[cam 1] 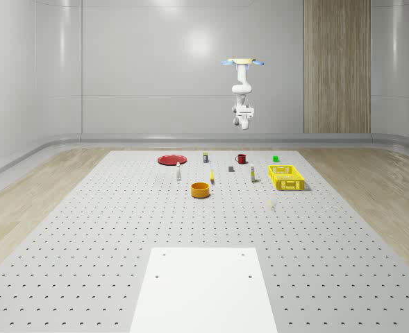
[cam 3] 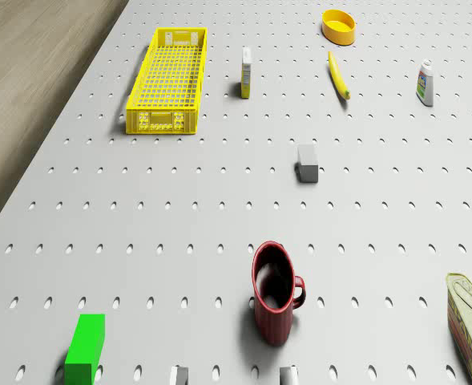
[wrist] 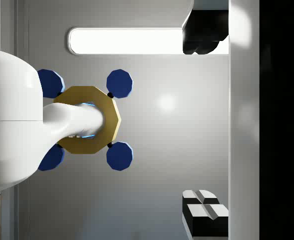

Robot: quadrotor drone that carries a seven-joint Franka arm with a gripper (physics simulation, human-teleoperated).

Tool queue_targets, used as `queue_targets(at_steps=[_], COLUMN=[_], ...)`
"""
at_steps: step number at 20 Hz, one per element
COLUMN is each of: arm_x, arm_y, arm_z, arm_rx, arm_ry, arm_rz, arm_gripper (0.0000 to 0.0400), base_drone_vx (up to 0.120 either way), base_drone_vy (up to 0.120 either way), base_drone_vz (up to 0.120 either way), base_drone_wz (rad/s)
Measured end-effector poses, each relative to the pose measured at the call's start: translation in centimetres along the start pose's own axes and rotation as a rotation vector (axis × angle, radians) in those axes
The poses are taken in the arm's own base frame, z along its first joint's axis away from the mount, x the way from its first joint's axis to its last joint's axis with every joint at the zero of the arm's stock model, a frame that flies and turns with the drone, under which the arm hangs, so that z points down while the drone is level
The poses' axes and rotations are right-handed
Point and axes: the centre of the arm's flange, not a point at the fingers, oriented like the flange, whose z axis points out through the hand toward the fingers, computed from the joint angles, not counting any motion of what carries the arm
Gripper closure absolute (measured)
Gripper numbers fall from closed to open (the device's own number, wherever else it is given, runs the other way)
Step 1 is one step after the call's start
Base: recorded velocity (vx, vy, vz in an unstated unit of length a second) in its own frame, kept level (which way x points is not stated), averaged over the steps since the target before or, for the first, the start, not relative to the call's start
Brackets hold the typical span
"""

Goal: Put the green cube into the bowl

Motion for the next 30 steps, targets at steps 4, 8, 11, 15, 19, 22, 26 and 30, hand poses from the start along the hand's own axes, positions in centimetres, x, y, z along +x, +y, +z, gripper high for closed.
queue_targets(at_steps=[4, 8, 11, 15, 19, 22, 26, 30], arm_x=[-0.2, -0.2, -0.1, 0.0, 0.0, 0.0, 0.0, -0.1], arm_y=[0.3, 0.2, 0.1, 0.0, 0.0, 0.0, 0.0, 0.0], arm_z=[-3.0, -5.6, -7.1, -8.3, -8.9, -9.1, -9.3, -9.3], arm_rx=[0.002, 0.004, 0.006, 0.008, 0.010, 0.012, 0.014, 0.016], arm_ry=[0.002, 0.004, 0.006, 0.008, 0.011, 0.012, 0.015, 0.017], arm_rz=[0.000, 0.000, 0.000, 0.000, 0.000, 0.000, 0.000, 0.000], arm_gripper=[0.0000, 0.0000, 0.0000, 0.0000, 0.0000, 0.0000, 0.0000, 0.0000], base_drone_vx=[0.090, 0.120, 0.120, 0.120, 0.120, 0.120, 0.120, 0.120], base_drone_vy=[0.120, 0.120, 0.120, 0.120, 0.120, 0.120, 0.120, 0.120], base_drone_vz=[0.000, 0.000, 0.000, 0.000, 0.000, 0.000, 0.000, 0.000], base_drone_wz=[0.000, 0.000, 0.000, 0.000, 0.000, 0.000, 0.000, 0.000])
